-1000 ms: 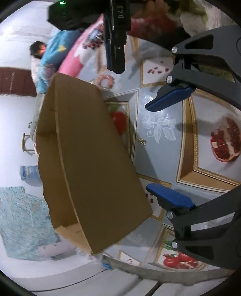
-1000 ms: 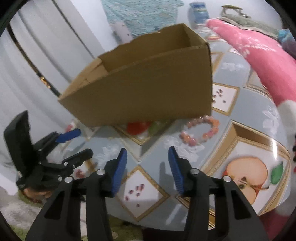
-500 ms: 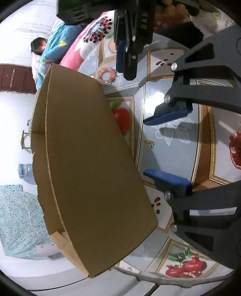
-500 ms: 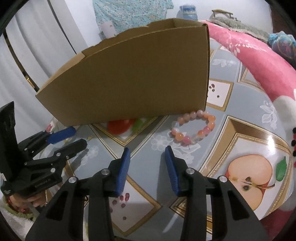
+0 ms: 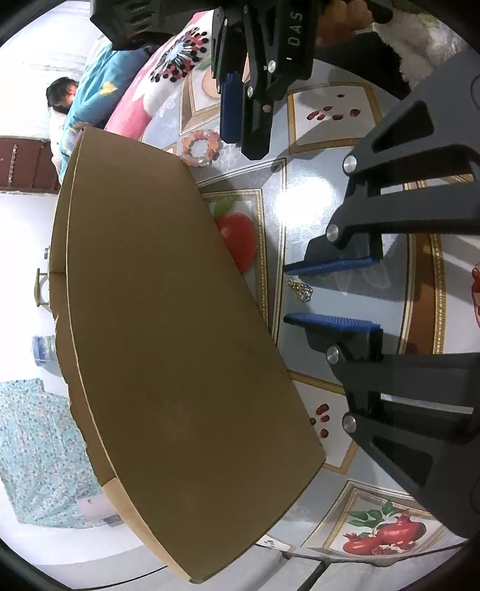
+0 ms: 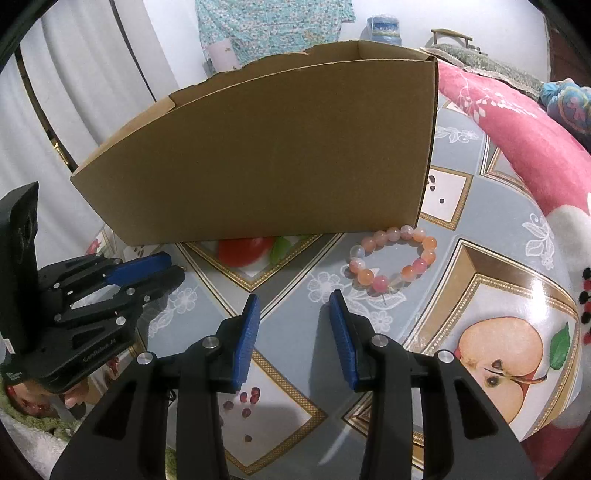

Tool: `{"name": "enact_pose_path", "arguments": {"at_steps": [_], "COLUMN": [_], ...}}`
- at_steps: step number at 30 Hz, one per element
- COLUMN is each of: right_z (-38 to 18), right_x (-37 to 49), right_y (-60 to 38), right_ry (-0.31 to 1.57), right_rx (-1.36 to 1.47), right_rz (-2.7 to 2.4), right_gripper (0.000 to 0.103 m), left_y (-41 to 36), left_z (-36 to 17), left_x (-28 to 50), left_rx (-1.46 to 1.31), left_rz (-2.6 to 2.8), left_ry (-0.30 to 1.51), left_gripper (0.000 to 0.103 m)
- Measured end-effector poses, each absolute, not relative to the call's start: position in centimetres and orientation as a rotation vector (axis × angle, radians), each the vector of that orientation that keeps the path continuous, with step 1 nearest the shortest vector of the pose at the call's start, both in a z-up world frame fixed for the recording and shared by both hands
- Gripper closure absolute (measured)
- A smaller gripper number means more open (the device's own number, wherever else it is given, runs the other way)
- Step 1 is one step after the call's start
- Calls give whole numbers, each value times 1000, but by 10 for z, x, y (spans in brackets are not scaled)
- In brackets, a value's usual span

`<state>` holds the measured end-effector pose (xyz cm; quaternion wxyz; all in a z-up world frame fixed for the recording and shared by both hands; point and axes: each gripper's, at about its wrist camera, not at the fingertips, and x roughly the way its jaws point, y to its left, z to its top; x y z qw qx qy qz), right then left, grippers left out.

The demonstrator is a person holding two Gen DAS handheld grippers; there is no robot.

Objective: Organize jewelry
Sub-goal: 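Lower the left gripper onto a small gold charm and close it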

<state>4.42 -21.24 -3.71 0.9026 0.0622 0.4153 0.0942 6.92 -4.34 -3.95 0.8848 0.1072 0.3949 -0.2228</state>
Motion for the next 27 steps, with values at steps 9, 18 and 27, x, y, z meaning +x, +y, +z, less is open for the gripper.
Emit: {"name": "enact_pose_path", "arguments": {"at_steps": [9,18,27], "right_z": [-35,-35,-29], "right_x": [45,44,38], "right_y": [-216,-216,-224], "right_ry": [858,857,843], "right_rx": [136,140,149], "right_rz": [201,203,219], "right_gripper": [65,65,65], "left_y": [-47,-43,-31], "left_z": [-40,-40,-38], "left_x": [67,62,54], "left_rx": [249,243,202], "left_rz": [-480,-465,-423], "left_ry": [807,810,861], "left_gripper": [100,101,101]}}
